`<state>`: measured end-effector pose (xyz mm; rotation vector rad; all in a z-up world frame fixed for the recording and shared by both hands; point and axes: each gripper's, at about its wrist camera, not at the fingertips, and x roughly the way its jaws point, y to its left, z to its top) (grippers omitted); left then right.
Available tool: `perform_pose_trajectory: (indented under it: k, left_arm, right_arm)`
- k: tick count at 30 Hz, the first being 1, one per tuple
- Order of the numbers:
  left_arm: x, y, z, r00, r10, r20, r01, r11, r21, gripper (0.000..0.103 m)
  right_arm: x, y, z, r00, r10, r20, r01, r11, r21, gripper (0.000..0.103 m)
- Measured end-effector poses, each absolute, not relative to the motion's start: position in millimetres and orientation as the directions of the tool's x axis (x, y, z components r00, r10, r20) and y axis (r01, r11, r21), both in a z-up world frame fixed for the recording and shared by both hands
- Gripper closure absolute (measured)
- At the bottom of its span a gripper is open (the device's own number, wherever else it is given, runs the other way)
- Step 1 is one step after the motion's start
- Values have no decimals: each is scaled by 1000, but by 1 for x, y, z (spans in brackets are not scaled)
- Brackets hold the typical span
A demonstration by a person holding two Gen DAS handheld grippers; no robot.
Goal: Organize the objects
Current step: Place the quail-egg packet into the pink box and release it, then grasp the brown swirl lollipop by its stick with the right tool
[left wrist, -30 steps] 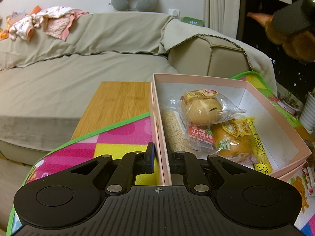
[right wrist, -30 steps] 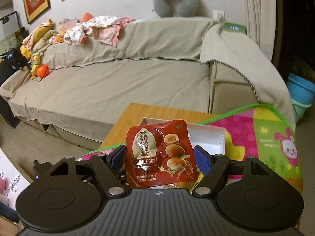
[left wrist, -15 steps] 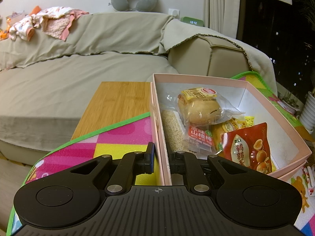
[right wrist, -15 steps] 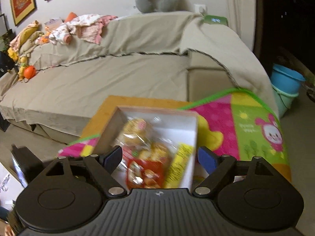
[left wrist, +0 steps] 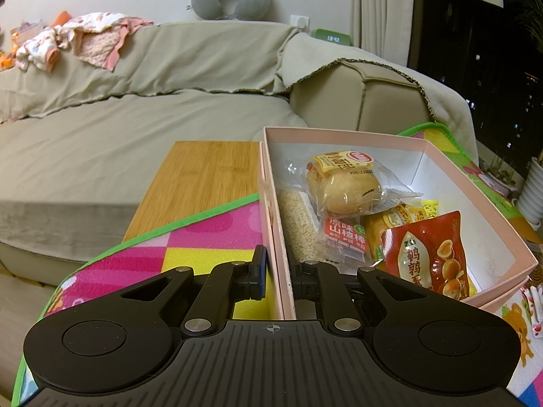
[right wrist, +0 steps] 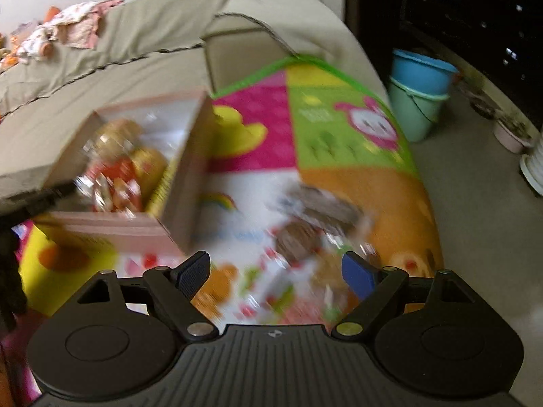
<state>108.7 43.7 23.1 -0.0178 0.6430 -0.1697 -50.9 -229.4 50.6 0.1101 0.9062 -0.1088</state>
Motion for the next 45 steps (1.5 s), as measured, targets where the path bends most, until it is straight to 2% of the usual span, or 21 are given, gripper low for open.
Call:
perform_pose_trajectory:
  k: [8, 12, 16, 21, 27, 30, 32, 36, 41, 44, 45]
  left_arm:
    - [109, 44, 23, 787, -164, -595, 152, 986, -70, 91]
    - [109, 44, 23, 786, -164, -595, 153, 986, -70, 91]
    - [109, 43, 23, 787, -163, -595, 153, 986, -69, 91]
    - [109, 44, 23, 787, -164, -595, 153, 986, -69, 91]
    - [109, 43, 23, 787, -164, -595, 153, 986, -69, 91]
    - [109, 44, 23, 787, -164, -595, 153, 986, -69, 91]
    - [109, 44, 23, 787, -164, -595, 153, 986, -69, 91]
    - [109, 44, 23, 787, -164, -595, 153, 986, -69, 91]
    - [109, 44, 23, 787, -164, -595, 153, 986, -69, 91]
    - [109, 44, 23, 787, -164, -595, 153, 986, -69, 91]
    - [109, 43, 23, 787, -164, -595, 154, 986, -69, 91]
  right_arm:
    - [-87, -240, 6, 607, -74, -791, 190, 980, 54, 17]
    - [-88, -236, -2, 616, -46, -786, 171, 982, 76, 0]
    - [-88, -227, -5, 617, -80, -783, 155, 988, 22, 0]
    - [-93, -226, -9, 640, -86, -763, 162, 986, 25, 0]
    - [-88, -228, -4, 620, -54, -782, 133, 990, 37, 0]
    - [-88, -237, 9, 661, 43, -749, 89, 987, 136, 0]
    - [-85, -234, 18, 692, -6, -722, 105, 990, 92, 0]
    - [-79, -220, 27, 735, -67, -675, 75, 997, -16, 18]
    - [-53, -207, 28, 739, -54, -671, 30, 998, -47, 19]
    - [-29, -213, 17, 713, -77, -696, 62, 997, -47, 28]
    - [-22, -215, 12, 705, -93, -703, 76, 996, -55, 35]
